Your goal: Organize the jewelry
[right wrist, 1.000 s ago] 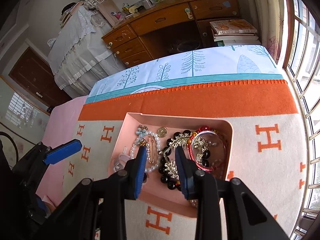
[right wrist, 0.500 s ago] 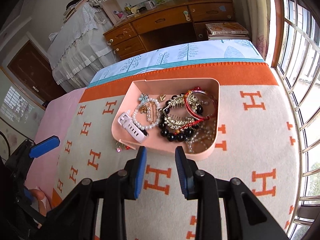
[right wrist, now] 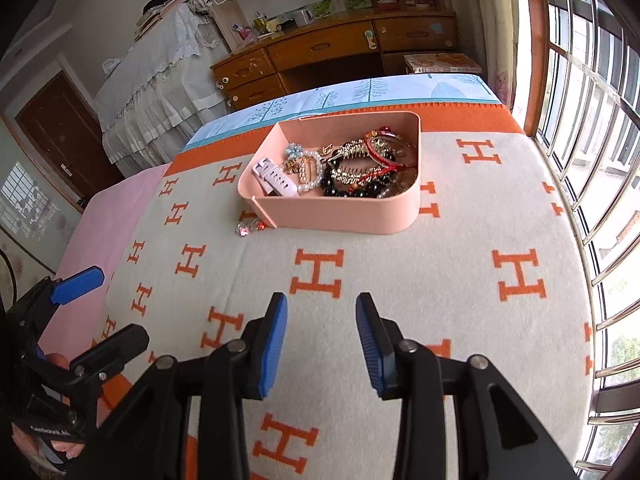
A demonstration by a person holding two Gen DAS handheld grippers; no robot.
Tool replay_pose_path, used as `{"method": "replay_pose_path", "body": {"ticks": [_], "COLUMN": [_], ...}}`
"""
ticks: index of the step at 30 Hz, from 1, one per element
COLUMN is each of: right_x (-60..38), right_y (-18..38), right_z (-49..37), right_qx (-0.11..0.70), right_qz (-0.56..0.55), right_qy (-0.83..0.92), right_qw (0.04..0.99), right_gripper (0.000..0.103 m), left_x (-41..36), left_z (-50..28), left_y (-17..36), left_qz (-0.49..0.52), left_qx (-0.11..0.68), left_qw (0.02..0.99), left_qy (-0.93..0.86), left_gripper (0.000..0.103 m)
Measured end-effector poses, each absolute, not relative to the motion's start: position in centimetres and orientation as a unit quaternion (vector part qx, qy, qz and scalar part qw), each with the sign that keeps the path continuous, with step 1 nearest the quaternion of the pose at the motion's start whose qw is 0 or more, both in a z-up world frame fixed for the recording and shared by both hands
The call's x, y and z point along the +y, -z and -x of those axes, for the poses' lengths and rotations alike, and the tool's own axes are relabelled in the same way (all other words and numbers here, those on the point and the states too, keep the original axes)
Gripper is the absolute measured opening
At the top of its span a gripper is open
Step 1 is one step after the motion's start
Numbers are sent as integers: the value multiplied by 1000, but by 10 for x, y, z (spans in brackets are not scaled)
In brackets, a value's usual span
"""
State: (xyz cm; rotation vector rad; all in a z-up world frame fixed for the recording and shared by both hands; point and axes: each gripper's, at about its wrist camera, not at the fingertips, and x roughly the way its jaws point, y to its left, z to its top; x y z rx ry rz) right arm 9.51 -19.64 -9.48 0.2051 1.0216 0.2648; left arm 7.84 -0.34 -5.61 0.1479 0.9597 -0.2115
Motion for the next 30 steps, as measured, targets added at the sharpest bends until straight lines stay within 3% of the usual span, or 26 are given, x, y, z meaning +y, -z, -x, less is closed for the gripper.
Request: {"method": "replay_pose_path", "body": {"ticks": [7, 10, 13, 30], "right_x": [-187, -182, -181, -176], "right_y": [92, 85, 74, 31], "right_z": [-55, -44, -36, -18], "right_qx": [486, 475, 460, 400], "right_qz": [-98, -90, -80, -79], "right_qy": [-130, -128, -118, -96], "right_qw": [858, 866, 876, 908], "right_gripper": [39, 53, 57, 59], "left_x": [7, 10, 12, 14], "left_z": [-53, -48, -43, -29], "left_y": [58, 53, 46, 13], "left_qz": [-65, -55, -52, -11], "left_qx": [451, 444, 431, 391], "left_qw": [889, 893, 900, 920], "left_qy": [55, 47, 39, 7], "left_gripper": [101, 101, 101, 102]}}
